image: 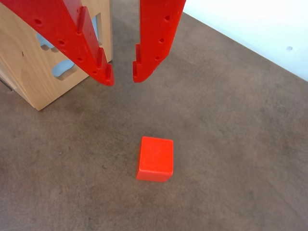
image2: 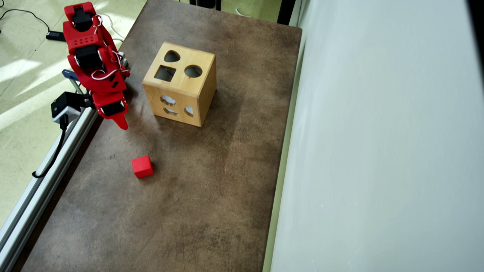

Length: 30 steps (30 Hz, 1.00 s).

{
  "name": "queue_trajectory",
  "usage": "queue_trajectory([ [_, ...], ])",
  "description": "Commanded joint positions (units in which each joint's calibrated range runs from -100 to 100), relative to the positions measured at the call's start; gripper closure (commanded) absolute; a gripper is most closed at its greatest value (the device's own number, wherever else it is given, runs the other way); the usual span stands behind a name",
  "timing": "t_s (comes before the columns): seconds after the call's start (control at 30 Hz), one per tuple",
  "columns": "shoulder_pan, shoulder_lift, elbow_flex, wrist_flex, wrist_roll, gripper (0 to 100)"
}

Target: Pick and place the red cube on the square hole

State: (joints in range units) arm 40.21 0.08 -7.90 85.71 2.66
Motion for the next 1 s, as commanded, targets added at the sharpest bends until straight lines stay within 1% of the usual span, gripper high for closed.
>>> queue_trajectory([
  [0.0, -0.2, -0.2, -2.3, -0.5, 0.4, 93],
  [0.1, -0.3, 0.0, -2.3, -1.3, 0.4, 93],
  [0.37, -0.6, 0.0, -1.8, -8.7, 0.4, 93],
  [0.97, -1.1, 0.0, -1.2, -7.9, -0.1, 93],
])
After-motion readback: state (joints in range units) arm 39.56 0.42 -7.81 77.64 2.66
